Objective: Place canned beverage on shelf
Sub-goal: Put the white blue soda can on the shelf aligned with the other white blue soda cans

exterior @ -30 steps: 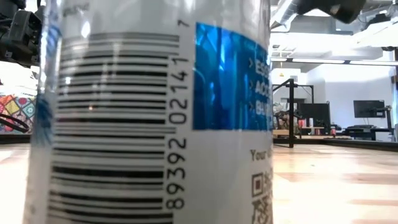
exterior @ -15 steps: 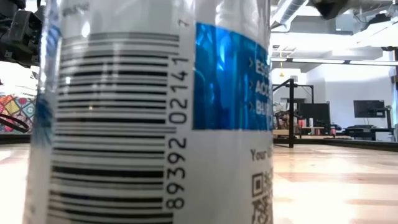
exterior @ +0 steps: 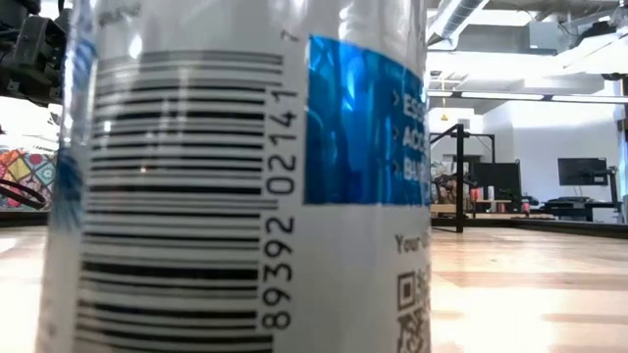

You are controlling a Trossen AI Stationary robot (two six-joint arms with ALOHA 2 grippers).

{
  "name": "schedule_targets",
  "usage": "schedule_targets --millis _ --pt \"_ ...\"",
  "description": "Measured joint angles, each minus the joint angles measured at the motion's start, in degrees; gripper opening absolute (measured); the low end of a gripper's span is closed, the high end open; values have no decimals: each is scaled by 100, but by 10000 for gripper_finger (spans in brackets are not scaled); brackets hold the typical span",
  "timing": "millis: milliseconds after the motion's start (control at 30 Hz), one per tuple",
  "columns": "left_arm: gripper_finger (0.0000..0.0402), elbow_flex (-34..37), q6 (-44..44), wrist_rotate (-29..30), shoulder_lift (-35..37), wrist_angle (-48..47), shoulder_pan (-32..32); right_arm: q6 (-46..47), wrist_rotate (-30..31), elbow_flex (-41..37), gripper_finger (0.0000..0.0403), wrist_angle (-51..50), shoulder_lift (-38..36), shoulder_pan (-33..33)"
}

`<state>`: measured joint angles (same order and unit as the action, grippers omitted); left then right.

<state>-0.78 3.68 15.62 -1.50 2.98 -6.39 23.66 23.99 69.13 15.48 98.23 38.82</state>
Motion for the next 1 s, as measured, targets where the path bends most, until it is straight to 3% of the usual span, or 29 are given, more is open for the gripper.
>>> schedule_targets --millis 233,400,700,1000 --pt "327 -2 0 -2 2 2 2 -261 -162 411 282 -59 347 20" --pt "327 -1 0 -1 2 2 2 -441 -369 700 282 -871 333 55" --pt "327 -2 0 -2 2 2 2 -1022 -1354 983 282 -1425 335 -405" --pt "327 -2 0 0 2 2 0 -1319 -1738 977 282 -831 883 -555"
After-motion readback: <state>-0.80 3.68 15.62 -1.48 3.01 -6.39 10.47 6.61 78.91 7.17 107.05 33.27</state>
